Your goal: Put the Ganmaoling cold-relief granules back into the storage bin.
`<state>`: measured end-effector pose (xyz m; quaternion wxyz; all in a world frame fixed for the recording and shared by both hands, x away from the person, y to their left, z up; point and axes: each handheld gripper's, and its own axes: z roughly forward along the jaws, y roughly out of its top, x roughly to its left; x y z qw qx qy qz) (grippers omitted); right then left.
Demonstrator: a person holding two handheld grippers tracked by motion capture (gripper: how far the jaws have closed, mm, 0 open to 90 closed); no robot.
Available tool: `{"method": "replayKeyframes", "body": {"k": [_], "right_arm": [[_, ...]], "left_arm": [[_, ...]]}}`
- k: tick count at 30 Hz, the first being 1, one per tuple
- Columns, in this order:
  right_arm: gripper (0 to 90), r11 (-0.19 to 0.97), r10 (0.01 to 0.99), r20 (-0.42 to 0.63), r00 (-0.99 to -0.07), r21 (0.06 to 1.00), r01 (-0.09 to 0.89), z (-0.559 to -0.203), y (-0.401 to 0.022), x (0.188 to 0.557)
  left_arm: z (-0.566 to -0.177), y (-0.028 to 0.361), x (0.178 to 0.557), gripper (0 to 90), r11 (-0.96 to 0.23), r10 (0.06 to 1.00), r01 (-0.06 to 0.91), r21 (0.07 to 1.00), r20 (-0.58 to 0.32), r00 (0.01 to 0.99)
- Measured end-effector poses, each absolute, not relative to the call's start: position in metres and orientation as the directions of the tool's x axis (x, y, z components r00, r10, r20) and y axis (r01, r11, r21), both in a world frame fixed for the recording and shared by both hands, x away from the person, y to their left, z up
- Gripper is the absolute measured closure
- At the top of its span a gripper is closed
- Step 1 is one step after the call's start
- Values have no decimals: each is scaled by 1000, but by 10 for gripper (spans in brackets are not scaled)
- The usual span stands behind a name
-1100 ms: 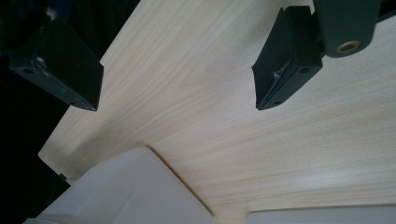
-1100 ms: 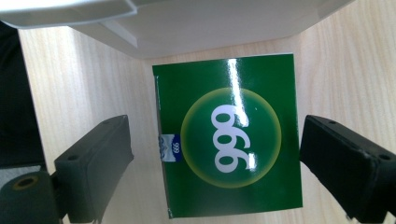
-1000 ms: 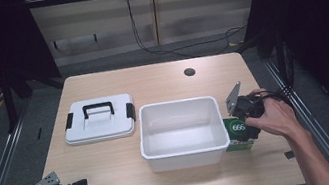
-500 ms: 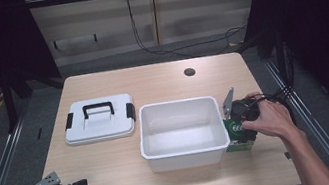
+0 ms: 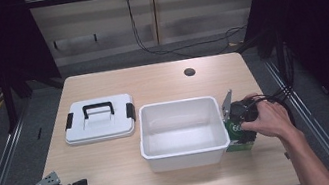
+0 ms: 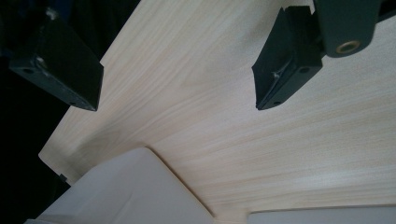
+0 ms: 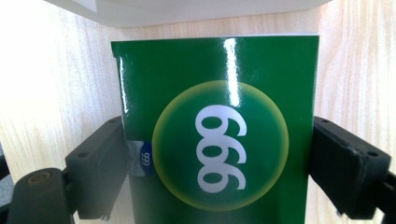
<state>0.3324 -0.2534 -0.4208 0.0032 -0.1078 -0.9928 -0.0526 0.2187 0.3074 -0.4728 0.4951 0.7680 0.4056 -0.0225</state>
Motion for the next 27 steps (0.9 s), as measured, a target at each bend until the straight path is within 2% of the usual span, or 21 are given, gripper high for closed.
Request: {"method": "replayKeyframes", "body": {"k": [27], "right_arm": [[158, 958, 256, 34, -966, 128, 258, -408, -264, 328]], "left_arm": [[-472, 307, 218, 160, -180, 601, 645, 743, -436, 670]]}}
